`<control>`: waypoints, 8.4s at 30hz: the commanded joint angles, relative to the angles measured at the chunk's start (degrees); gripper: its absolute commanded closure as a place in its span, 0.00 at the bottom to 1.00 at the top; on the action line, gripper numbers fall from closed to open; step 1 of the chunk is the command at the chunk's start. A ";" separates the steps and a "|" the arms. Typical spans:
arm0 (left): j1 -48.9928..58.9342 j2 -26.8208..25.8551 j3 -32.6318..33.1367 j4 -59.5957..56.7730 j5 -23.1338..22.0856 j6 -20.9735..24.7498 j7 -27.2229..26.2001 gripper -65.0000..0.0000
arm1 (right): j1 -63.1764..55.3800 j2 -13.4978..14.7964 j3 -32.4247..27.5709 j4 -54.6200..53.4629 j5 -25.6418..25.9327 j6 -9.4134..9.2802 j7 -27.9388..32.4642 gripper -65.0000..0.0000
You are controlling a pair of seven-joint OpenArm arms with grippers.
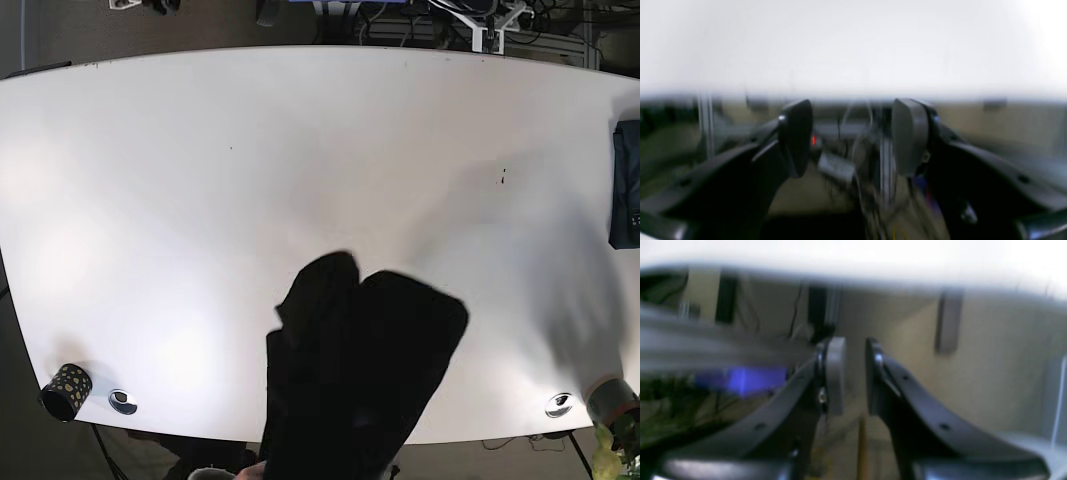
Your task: Fold the T-shirt properly
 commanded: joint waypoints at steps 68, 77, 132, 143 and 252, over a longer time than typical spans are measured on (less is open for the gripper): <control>-26.20 -3.51 -23.86 0.73 -0.07 -0.32 11.50 0.21 | 74.58 4.60 -52.54 -11.24 -0.23 16.21 -38.63 0.51; -26.02 -3.24 -23.86 0.73 -0.07 -0.32 11.50 0.21 | 78.71 4.42 -61.07 -18.98 -6.38 16.21 -30.80 0.51; -31.74 -3.68 -12.87 0.82 -0.16 -0.32 15.02 0.21 | 107.99 -9.38 -45.07 -3.07 -29.50 16.21 -40.56 1.00; -36.31 -5.35 5.59 -1.64 0.02 -0.40 15.11 0.21 | 123.81 -12.20 -45.07 -5.53 -29.50 16.21 -45.66 1.00; -57.93 -24.61 -26.06 -22.39 0.20 -19.04 28.38 1.00 | 74.76 -9.38 5.22 -4.91 -8.93 16.21 -52.43 1.00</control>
